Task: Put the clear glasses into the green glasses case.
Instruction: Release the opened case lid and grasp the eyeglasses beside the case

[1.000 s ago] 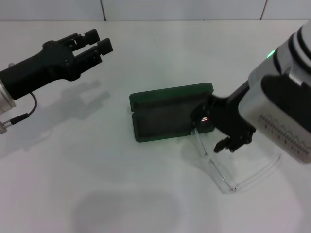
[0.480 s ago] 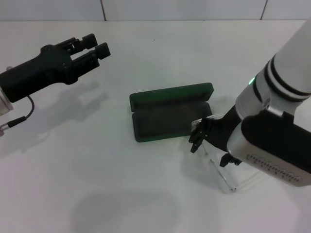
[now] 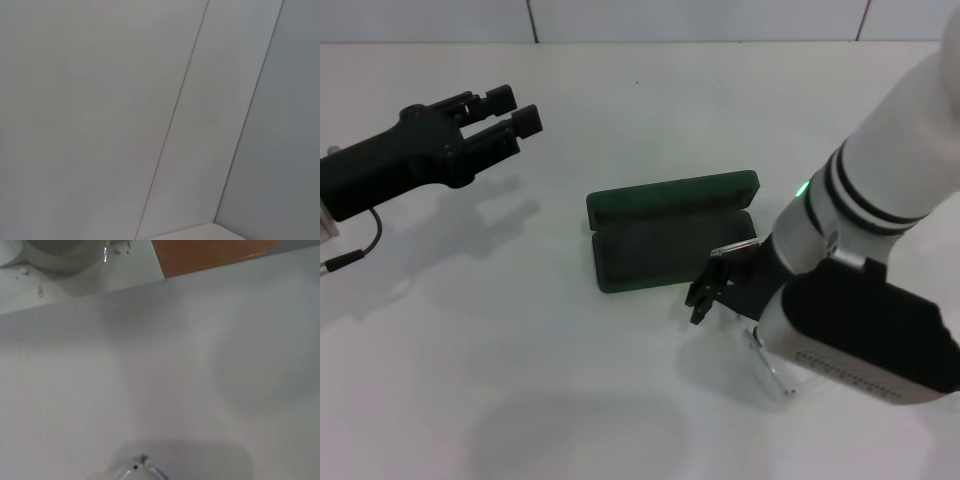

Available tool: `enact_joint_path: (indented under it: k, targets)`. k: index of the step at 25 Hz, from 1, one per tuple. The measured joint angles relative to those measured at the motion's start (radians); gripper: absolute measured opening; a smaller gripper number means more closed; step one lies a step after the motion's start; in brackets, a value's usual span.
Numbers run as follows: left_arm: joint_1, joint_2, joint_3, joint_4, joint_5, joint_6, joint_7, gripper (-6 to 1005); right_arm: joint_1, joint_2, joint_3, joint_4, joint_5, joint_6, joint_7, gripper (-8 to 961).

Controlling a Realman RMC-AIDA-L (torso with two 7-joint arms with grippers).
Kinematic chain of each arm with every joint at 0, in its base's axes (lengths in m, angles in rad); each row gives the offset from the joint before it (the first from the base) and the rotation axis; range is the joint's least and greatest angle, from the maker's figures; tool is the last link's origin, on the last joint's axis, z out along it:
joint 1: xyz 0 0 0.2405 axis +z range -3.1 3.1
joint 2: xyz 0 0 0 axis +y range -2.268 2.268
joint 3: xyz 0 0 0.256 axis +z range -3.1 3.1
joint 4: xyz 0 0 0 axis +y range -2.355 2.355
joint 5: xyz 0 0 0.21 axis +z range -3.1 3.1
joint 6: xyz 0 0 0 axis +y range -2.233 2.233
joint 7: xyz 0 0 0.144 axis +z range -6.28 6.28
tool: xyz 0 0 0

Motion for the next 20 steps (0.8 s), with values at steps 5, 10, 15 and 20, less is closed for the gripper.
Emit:
enact_joint_path:
  k: [5,10,15,20]
  targets:
    - [0.015,0.006,-0.001,0.002,0.001,0.013,0.003,533,0.017,0.000,-0.043,0.010,-0.032,0.027,0.035,555]
    - [0.027,0.012,-0.002,0.000,0.001,0.015,0.004,534,0.023,0.000,-0.061,0.020,-0.038,0.034,0.061,540]
    - [0.028,0.013,-0.002,-0.001,0.001,0.016,0.006,535,0.020,0.000,-0.065,0.031,-0.039,0.046,0.063,524]
    - [0.026,0.013,-0.002,-0.001,0.002,0.016,0.006,536,0.018,0.000,-0.073,0.052,-0.040,0.069,0.064,509]
